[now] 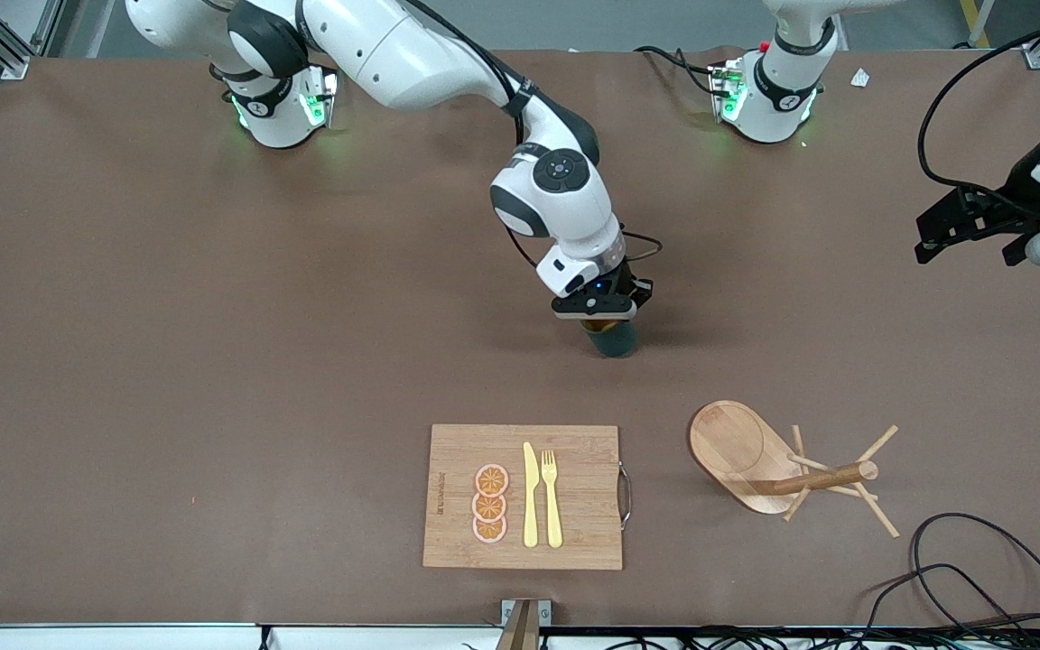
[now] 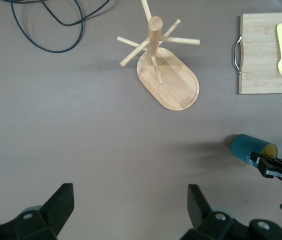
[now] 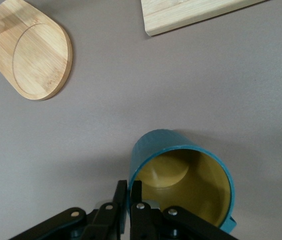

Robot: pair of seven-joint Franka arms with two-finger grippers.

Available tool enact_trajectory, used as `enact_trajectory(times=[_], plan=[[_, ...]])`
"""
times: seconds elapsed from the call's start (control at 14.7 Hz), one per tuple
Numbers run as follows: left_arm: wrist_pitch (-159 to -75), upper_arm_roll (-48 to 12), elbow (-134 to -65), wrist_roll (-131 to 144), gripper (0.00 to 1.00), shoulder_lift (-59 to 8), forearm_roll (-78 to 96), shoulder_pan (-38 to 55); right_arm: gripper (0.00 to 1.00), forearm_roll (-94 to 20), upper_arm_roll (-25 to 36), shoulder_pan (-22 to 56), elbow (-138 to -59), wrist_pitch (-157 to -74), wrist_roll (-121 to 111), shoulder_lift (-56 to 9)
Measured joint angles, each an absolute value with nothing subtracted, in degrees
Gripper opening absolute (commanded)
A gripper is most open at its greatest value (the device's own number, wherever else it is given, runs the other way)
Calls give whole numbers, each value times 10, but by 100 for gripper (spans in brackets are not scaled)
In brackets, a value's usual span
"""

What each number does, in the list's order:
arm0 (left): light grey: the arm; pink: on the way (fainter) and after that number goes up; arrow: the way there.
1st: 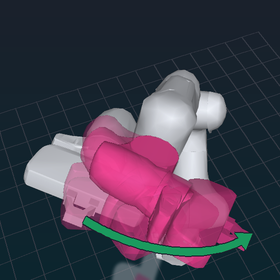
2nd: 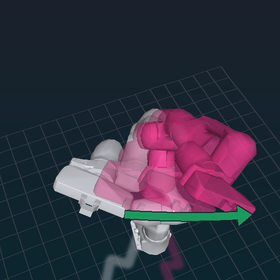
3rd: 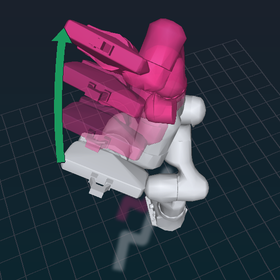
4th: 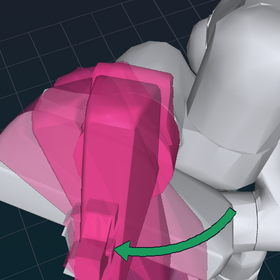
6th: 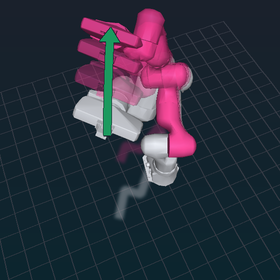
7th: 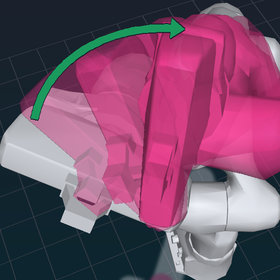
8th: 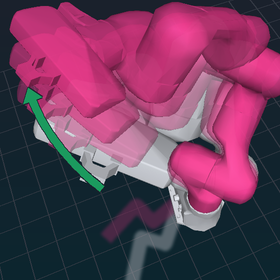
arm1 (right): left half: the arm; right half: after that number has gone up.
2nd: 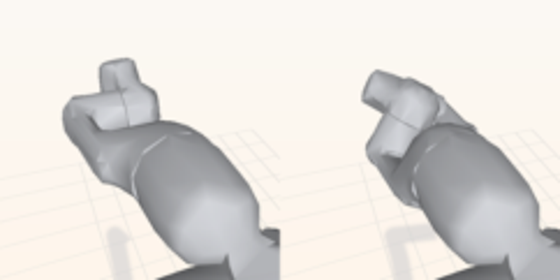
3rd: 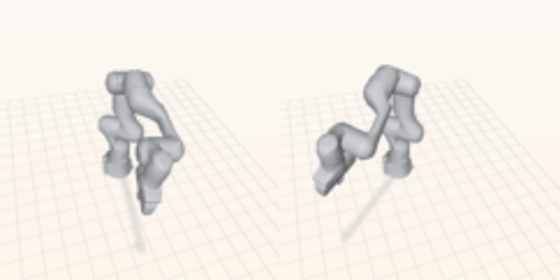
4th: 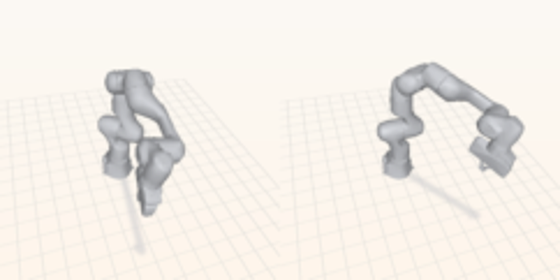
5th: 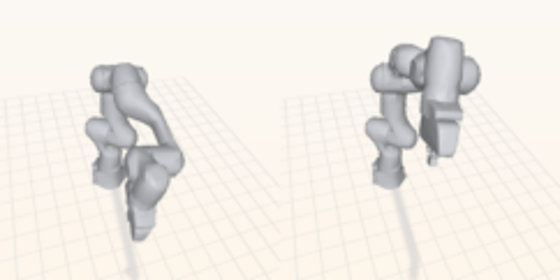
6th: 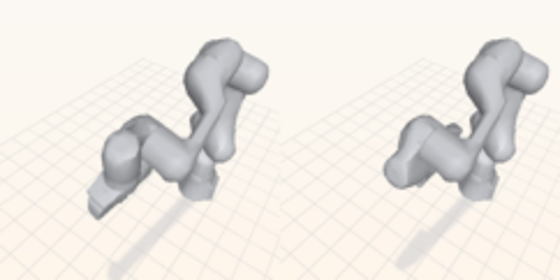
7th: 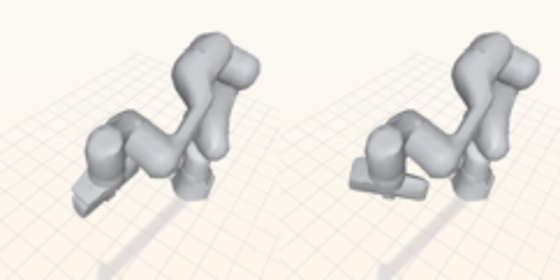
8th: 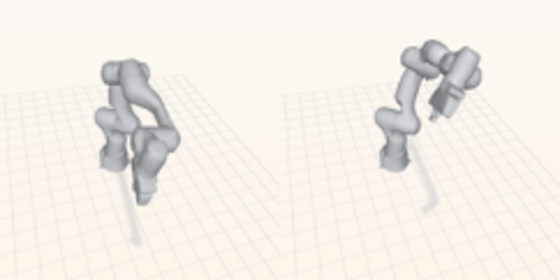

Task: Pass cup and hang on rack
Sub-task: 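Carry the teal mug with the right gripper toward the table middle, then set down the mug and open the right gripper while the left gripper approaches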

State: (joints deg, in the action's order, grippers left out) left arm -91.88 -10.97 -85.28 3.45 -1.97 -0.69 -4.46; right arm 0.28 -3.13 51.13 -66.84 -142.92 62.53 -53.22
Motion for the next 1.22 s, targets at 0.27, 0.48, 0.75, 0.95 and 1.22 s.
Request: enact_trajectory(times=[0.27, 0.48, 0.75, 0.95, 1.22], plan=[[-900, -110, -853, 35, 100, -20, -7, -44, 56, 11, -30, 511, -664, -1429, 625, -533], [-896, -110, -853, 35, 100, -20, -7, -46, 100, 11, -25, 510, -649, -1429, 625, -529], [-889, -121, -853, 35, 100, -20, -6, -40, 100, 11, -15, 487, -635, -1425, 626, -496], [-882, -158, -853, 61, 100, -24, -6, -28, 100, 11, -12, 425, -635, -1373, 588, -453], [-882, -199, -854, 184, 100, -48, -6, 10, 100, -1, -38, 284, -635, -1243, 410, -392]])
